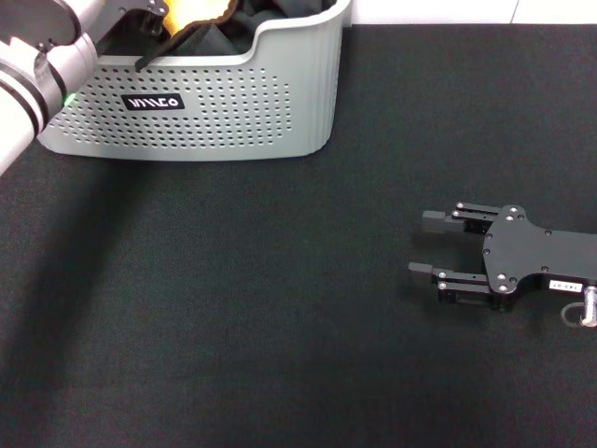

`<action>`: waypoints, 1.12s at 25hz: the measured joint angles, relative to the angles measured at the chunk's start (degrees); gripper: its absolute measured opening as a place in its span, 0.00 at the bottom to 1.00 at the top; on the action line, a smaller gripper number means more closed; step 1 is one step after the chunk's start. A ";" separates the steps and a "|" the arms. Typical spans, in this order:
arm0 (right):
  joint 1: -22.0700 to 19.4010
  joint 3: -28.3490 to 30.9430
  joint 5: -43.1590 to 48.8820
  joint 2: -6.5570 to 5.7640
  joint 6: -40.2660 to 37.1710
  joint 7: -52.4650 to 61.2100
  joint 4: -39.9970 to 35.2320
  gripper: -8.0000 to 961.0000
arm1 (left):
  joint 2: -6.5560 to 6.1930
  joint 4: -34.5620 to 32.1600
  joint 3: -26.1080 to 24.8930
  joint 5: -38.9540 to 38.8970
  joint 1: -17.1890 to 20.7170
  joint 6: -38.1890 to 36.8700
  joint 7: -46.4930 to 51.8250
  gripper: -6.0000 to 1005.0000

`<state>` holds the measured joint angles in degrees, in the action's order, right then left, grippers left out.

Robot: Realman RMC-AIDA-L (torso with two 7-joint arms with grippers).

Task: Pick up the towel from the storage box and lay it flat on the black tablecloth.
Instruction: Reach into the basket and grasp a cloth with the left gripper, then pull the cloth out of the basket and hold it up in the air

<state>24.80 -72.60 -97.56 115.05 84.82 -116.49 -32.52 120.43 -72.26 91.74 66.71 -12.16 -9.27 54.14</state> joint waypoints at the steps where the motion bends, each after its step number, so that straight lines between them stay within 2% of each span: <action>1: -0.02 0.00 0.00 0.01 0.00 -0.01 0.00 0.68 | 0.00 0.00 0.00 0.00 0.00 0.00 0.00 0.09; 7: -0.02 0.02 0.01 0.07 0.00 -0.02 0.00 0.68 | -0.07 -4.02 1.80 -2.23 2.57 -1.01 0.01 0.05; 11: -0.08 0.12 0.01 0.09 -0.01 -0.04 0.20 0.68 | -0.13 -5.21 1.64 -6.35 4.09 -7.96 -0.08 0.05; 16: -0.17 0.24 0.00 0.04 -0.11 -0.06 0.92 0.68 | -0.24 -3.81 -1.20 -15.79 6.49 -25.19 -0.13 0.05; 20: -0.13 0.26 -0.25 0.02 -0.40 -0.27 1.18 0.68 | -0.29 2.16 -5.66 -25.42 7.35 -43.69 -0.19 0.05; 21: -0.13 0.26 -0.30 0.02 -0.40 -0.47 1.21 0.67 | -0.29 2.16 -5.66 -25.42 7.35 -43.69 -0.19 0.05; 23: -0.10 0.26 -0.35 0.00 -0.40 -0.87 1.23 0.67 | -0.35 8.38 -9.39 -29.89 7.04 -56.43 0.81 0.05; 28: 0.23 0.81 -0.73 0.12 -0.42 -1.84 1.24 0.67 | -0.46 15.13 -13.94 -31.17 5.78 -72.61 7.07 0.05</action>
<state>25.03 -71.79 -98.29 115.17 84.40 -118.33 -31.28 119.97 -57.13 77.79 35.53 -6.39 -81.88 61.20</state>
